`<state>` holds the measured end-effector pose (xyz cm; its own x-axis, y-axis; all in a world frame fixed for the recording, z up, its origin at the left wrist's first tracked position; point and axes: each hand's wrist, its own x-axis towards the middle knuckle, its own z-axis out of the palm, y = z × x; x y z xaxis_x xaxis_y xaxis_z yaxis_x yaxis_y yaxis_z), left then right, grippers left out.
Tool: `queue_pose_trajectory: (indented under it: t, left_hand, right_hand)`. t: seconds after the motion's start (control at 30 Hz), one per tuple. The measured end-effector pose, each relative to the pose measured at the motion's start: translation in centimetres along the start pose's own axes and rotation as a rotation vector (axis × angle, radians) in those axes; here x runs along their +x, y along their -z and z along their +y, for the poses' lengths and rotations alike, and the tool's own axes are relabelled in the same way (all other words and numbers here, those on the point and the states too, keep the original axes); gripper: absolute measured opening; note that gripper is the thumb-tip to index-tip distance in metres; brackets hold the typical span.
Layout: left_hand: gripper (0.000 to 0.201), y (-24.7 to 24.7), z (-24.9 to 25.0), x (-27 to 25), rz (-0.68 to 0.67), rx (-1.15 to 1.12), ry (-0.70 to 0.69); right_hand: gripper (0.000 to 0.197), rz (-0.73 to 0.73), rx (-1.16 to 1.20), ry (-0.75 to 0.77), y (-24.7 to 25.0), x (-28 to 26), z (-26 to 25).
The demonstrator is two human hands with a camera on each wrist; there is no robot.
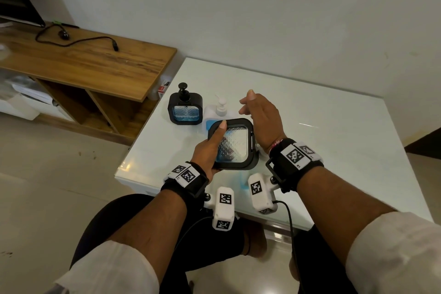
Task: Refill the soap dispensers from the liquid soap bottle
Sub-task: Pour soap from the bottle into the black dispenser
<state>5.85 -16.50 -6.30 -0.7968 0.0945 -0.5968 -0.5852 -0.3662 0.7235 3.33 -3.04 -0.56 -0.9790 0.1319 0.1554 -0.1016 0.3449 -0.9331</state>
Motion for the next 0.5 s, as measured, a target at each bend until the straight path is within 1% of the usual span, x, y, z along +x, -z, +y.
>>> queue_pose_trajectory:
  t: [0.13,0.27,0.37,0.5]
  left_hand:
    - [0.082,0.0,-0.1,0.0,-0.008,-0.006,-0.005]
    - [0.089,0.2,-0.1,0.2,0.007,-0.005,-0.001]
    - [0.094,0.1,0.0,0.2,0.005,0.009,-0.003]
    - [0.086,0.0,0.0,0.1,0.008,0.021,0.0]
  right_hand:
    - [0.053,-0.012,-0.001,0.015,0.0,-0.2,0.1]
    - [0.055,-0.012,0.09,-0.02,0.0,0.5,-0.2]
    - [0.057,0.0,0.111,-0.065,0.2,0.9,-0.1]
    - [0.057,-0.032,0.041,-0.066,0.2,0.4,0.4]
